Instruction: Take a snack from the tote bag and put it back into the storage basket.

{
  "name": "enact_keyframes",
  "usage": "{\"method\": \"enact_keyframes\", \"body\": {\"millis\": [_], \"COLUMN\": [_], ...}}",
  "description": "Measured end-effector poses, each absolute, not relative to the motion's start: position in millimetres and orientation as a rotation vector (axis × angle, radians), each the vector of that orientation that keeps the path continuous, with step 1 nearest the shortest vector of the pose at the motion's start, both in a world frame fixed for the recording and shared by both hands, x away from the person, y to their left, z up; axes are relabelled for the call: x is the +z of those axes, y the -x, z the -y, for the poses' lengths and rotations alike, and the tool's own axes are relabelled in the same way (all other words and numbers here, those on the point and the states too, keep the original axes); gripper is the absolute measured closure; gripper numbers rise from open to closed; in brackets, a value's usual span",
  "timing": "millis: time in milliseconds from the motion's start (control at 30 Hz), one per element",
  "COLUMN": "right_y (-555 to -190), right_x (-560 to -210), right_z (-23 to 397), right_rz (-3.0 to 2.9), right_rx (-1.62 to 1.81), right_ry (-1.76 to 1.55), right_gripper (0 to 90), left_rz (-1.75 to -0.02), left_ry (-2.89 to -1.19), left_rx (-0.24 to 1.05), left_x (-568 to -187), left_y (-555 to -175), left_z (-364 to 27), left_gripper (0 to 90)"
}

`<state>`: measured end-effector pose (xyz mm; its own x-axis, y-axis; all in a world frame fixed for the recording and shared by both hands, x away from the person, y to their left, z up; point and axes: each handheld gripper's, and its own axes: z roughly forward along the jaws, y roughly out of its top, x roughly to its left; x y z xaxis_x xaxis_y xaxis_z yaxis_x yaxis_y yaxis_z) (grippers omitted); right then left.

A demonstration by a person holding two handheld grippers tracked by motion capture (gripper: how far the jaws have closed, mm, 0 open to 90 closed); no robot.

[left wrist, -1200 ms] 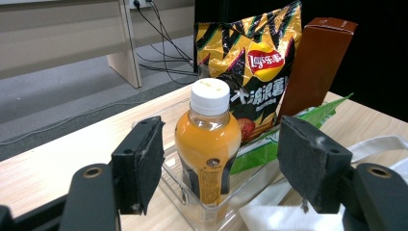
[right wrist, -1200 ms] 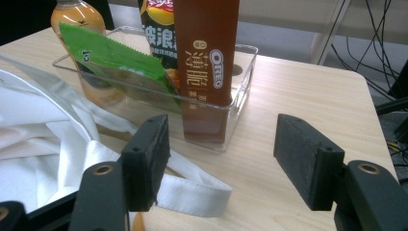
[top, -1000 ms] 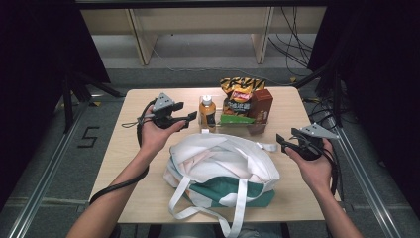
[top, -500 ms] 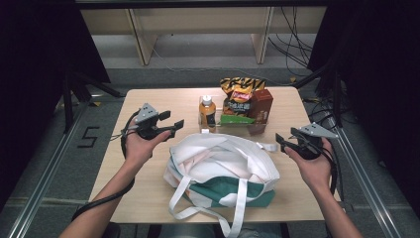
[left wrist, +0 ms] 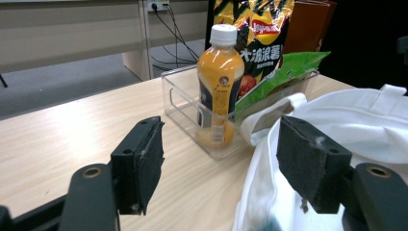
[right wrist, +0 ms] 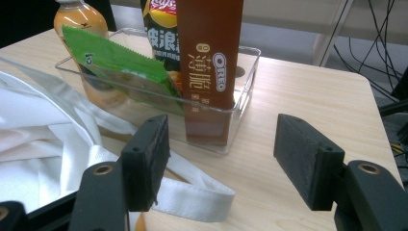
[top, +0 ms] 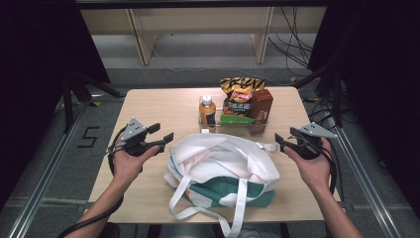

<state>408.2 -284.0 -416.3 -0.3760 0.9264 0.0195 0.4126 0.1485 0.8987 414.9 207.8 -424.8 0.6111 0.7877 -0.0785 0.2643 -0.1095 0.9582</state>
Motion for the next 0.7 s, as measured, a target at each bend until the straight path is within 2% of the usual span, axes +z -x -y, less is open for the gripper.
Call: {"method": "enact_keyframes", "body": {"millis": [333,700], "right_y": [-409.6,-410.6], "right_x": [-417.0,-418.5], "right_z": [282.6,286.6], "right_rz": [-1.88,-1.891], "right_rx": [1.194,1.207], "right_ry": [-1.249,-1.272], "right_gripper": [37.9,37.6], "left_rz": [-0.927,-0.944], "left_ry": [-1.63,-1.595], "left_rx": [0.556,0.546], "left_x": [-443.0,-447.4], "left_y": [-394.5,-391.0], "left_z": [-222.8,-221.4], "left_gripper": [33.0,31.2]}}
